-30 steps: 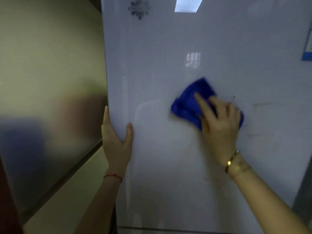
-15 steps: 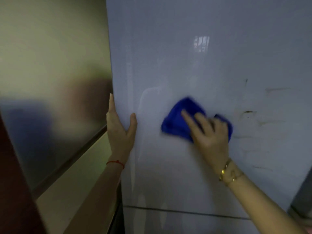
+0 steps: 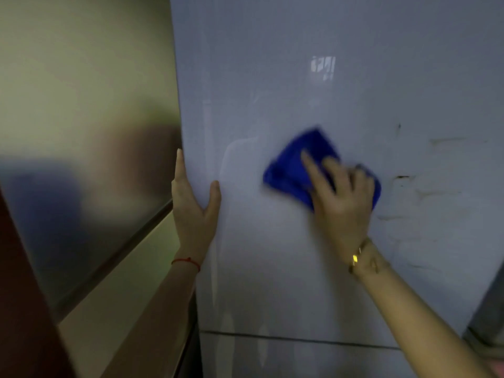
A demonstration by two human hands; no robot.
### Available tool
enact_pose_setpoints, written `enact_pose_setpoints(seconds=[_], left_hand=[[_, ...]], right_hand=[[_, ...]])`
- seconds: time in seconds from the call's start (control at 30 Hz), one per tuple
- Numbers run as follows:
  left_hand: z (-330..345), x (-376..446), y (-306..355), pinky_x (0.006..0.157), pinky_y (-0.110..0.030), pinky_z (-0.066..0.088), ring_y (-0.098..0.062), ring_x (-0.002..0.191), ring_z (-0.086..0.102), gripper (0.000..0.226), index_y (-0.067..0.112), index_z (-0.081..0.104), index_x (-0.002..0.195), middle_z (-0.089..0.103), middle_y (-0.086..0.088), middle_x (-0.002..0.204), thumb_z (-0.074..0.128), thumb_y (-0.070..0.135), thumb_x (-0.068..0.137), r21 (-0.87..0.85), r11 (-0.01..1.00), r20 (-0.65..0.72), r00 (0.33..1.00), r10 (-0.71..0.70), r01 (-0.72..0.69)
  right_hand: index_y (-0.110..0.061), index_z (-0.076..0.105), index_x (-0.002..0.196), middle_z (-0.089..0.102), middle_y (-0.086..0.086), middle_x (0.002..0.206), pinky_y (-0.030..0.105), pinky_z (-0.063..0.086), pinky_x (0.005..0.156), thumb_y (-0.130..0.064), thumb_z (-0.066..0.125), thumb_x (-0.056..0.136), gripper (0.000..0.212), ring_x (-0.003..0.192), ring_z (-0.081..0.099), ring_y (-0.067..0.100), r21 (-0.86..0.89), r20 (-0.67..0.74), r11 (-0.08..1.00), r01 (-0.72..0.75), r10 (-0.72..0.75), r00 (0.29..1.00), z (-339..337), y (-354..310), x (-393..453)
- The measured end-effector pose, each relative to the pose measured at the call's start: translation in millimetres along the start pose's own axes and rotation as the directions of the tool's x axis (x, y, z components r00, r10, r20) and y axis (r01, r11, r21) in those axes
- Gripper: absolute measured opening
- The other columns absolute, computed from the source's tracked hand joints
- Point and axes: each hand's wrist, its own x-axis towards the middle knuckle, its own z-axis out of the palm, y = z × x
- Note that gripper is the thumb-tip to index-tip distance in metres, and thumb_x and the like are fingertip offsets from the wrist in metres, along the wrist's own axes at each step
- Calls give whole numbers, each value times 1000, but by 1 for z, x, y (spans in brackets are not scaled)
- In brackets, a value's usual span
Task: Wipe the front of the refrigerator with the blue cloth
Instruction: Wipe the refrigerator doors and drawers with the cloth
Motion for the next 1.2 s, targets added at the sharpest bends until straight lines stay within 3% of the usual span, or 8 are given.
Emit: enact_pose_setpoints(seconds=[0.1, 0.27, 0.4, 0.53, 0.73, 0.93, 1.1, 1.2], left_hand=[[-2, 1, 0, 104, 1, 28, 25, 125, 31, 75, 17, 17, 157, 25, 40, 137, 59, 31, 96, -19, 1000, 14, 1000, -12, 12], [-4, 1, 0, 105, 2, 27, 24, 127, 30, 75, 14, 17, 157, 25, 40, 138, 58, 29, 96, -31, 1000, 28, 1000, 1, 0], [-3, 1, 3, 102, 6, 25, 30, 123, 27, 76, 13, 18, 157, 26, 35, 137, 59, 31, 95, -25, 1000, 13, 1000, -10, 10], [-3, -1, 5, 100, 7, 24, 31, 122, 27, 75, 11, 20, 156, 31, 23, 138, 59, 28, 95, 0, 1000, -1, 1000, 5, -5], [-4, -2, 6, 96, 7, 27, 27, 118, 32, 76, 23, 14, 157, 33, 15, 138, 54, 40, 95, 22, 1000, 14, 1000, -2, 1], [6, -9, 16, 124, -45, 26, -26, 151, 23, 68, 6, 22, 155, 24, -11, 161, 55, 22, 98, 208, 966, -70, 983, 171, -153], [39, -13, 50, 127, -49, 19, -28, 152, 20, 59, 2, 31, 151, 26, -12, 161, 51, 19, 99, 268, 914, -18, 947, 322, -306], [63, -16, 68, 126, -51, 19, -29, 152, 22, 58, 3, 32, 150, 30, -14, 160, 52, 17, 98, 238, 898, 34, 928, 372, -369]], right_hand=[[-23, 59, 130, 57, 4, 115, 37, 39, 71, -10, 60, 94, 38, 78, 45, 25, -1, -20, 994, -108, 108, 994, 10, -17, 21], [-21, 51, 132, 48, 3, 119, 36, 43, 64, -2, 37, 100, 39, 79, 44, 24, 168, 206, 930, 328, -359, 910, -25, -41, -73], [-22, 55, 134, 55, 7, 118, 37, 39, 74, -10, 53, 98, 39, 81, 46, 26, 20, 56, 1000, 13, -15, 998, 2, 1, 16], [-27, 58, 131, 65, 3, 118, 31, 36, 73, -34, 50, 101, 32, 85, 49, 22, -45, -82, 960, -278, 274, 958, 38, 4, 124], [-22, 58, 132, 52, 5, 122, 40, 40, 72, -7, 51, 97, 39, 84, 46, 28, 97, 100, 987, 125, -134, 986, 10, -61, 5], [-24, 51, 137, 50, 5, 116, 40, 44, 69, -1, 62, 89, 54, 79, 47, 28, -42, 141, 999, 10, -4, 990, -21, -2, -46], [-23, 52, 137, 58, 12, 118, 34, 36, 81, -29, 48, 102, 35, 93, 45, 26, -70, -10, 913, -402, 402, 916, -9, 82, 40], [-24, 53, 136, 57, 9, 119, 37, 39, 82, -36, 51, 101, 37, 90, 47, 28, -67, 38, 968, -242, 245, 969, -9, 82, 28]])
